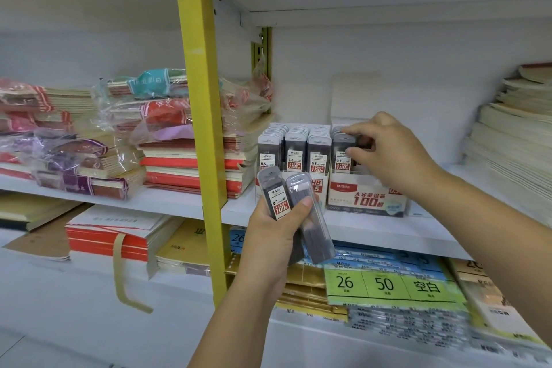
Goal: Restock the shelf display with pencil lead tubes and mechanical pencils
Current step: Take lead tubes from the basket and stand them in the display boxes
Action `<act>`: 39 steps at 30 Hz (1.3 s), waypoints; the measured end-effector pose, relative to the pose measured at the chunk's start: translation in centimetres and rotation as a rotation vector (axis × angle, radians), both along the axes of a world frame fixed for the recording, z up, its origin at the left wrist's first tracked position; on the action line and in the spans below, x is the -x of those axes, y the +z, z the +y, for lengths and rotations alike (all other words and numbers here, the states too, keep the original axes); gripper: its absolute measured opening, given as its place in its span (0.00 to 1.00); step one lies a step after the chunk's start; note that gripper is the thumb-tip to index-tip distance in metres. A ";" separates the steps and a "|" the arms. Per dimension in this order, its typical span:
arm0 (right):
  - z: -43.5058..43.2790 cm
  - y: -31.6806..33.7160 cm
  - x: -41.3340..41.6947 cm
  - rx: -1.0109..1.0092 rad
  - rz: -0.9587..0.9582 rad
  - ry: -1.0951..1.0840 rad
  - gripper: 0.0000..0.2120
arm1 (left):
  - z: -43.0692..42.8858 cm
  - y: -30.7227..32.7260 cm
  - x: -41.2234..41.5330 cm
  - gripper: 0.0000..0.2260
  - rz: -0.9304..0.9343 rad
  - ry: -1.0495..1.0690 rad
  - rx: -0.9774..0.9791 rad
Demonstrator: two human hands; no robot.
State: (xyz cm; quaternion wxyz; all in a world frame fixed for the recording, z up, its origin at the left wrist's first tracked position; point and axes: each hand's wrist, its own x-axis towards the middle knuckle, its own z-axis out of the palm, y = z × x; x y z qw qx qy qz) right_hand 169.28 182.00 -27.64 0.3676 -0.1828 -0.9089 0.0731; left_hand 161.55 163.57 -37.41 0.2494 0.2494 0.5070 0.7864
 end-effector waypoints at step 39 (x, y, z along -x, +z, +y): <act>-6.9 -8.7 -7.2 0.932 0.191 0.575 0.34 | -1.3 -1.1 -3.2 0.09 0.106 -0.150 0.226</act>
